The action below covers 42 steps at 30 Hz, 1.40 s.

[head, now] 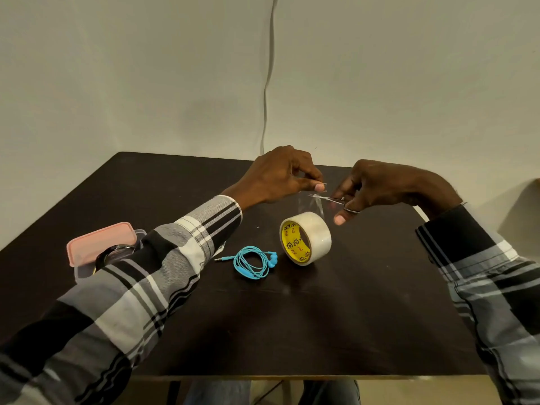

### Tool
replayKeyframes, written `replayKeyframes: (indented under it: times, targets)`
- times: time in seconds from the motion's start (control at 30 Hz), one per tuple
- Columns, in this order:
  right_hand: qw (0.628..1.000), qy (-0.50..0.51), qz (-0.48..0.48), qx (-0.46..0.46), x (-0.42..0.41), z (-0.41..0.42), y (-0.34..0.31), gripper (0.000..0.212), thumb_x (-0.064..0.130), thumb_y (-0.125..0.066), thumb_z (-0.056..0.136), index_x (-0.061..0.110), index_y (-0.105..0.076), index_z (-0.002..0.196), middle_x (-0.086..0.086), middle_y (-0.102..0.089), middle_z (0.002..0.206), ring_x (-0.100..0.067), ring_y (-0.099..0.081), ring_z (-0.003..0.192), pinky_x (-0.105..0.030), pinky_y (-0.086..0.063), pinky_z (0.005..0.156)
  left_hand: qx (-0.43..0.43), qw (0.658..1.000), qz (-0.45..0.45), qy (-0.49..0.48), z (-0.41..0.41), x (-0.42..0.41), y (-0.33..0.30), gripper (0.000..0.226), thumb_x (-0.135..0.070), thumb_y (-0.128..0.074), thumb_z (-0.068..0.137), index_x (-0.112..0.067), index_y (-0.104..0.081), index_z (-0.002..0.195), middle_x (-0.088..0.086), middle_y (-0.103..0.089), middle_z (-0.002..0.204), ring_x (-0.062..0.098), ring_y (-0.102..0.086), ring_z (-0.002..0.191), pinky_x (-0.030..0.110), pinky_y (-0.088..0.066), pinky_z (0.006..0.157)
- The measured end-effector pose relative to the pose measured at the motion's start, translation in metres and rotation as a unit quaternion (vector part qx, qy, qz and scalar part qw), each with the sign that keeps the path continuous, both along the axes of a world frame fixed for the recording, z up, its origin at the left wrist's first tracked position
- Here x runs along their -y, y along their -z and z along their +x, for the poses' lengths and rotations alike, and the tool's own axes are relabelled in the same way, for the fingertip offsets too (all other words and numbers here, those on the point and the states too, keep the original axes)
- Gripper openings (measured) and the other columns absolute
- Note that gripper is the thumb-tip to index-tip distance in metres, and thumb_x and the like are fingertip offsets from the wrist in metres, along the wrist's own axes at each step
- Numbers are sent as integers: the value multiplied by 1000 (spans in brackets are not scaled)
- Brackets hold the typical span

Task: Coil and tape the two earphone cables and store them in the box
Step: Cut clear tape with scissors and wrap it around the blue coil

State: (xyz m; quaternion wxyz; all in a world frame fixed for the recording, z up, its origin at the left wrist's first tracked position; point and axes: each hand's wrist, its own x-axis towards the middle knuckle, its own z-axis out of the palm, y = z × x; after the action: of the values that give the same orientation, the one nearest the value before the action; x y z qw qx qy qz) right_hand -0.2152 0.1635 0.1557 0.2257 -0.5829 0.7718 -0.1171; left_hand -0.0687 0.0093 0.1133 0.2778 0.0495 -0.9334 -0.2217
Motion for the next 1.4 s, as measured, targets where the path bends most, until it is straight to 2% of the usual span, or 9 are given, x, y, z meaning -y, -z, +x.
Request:
replayKeyframes:
  times: [0.2, 0.33, 0.5, 0.63, 0.87, 1.1, 1.2, 1.33, 1.4]
  targets:
    - [1000, 0, -9, 19, -2, -2, 0, 21, 25, -89, 67, 20, -80, 85, 13, -66, 57, 4, -56, 58, -18, -41, 67, -34, 997, 76, -2, -1, 4, 10, 18, -41, -75, 80, -25, -78, 88, -11, -69, 82, 13, -62, 82, 51, -52, 78]
    - [1000, 2, -10, 3, -3, -2, -2, 28, 39, -88, 65, 25, -80, 88, 10, -68, 68, 1, -54, 61, -16, -41, 65, -34, 995, 90, 2, -2, 4, 9, 21, -40, -75, 81, -22, -78, 91, -12, -69, 83, 13, -63, 82, 51, -53, 78]
    - [996, 39, 26, -76, -7, -6, -7, 60, 54, -87, 56, 27, -75, 108, 10, -68, 105, -4, -54, 86, -28, -40, 77, -11, 998, 56, 2, -2, 5, 7, 17, -39, -74, 81, -25, -77, 90, -10, -68, 83, 14, -61, 82, 50, -52, 78]
    - [997, 35, 27, -65, -10, -3, -11, 52, 48, -87, 63, 25, -76, 109, 12, -67, 95, -5, -52, 73, -21, -37, 64, 4, 999, 46, 3, -2, 8, 9, 17, -39, -74, 82, -25, -77, 91, -12, -67, 83, 10, -60, 82, 49, -52, 81]
    - [998, 11, 43, -55, -2, 0, -10, 47, 49, -86, 65, 23, -79, 103, 16, -58, 65, -9, -49, 67, -18, -38, 62, 12, 999, 22, 21, -1, 4, 4, 19, -39, -73, 82, -23, -77, 90, -4, -69, 85, 15, -61, 81, 47, -52, 78]
    - [999, -27, 30, -10, 3, 1, -3, 39, 43, -86, 68, 9, -67, 65, 3, -47, 62, -8, -41, 61, -19, -36, 60, 8, 999, 20, 26, -2, 1, 5, 19, -38, -75, 82, -21, -78, 91, -7, -69, 85, 13, -60, 81, 45, -52, 77]
    - [999, -32, 37, -4, 5, 1, -1, 38, 35, -87, 71, 19, -59, 50, 8, -42, 52, -5, -39, 54, -20, -35, 58, 13, 1000, 23, 17, -2, 2, 6, 21, -38, -74, 81, -21, -78, 92, -7, -69, 85, 12, -60, 82, 43, -52, 76]
    - [999, -26, 33, 15, 3, -1, 0, 9, 30, -87, 70, 26, -79, 74, 13, -61, 53, 3, -52, 55, -17, -42, 64, -12, 997, 74, 6, -2, 1, 9, 19, -36, -75, 82, -20, -77, 92, -7, -70, 85, 14, -63, 81, 40, -53, 76]
    - [999, -26, 35, 0, 3, -3, 2, 23, 33, -87, 68, 20, -82, 87, 12, -66, 58, 3, -53, 59, -21, -45, 71, -57, 991, 120, 1, -2, 0, 6, 17, -33, -75, 83, -19, -77, 90, -10, -69, 83, 11, -64, 79, 33, -52, 74]
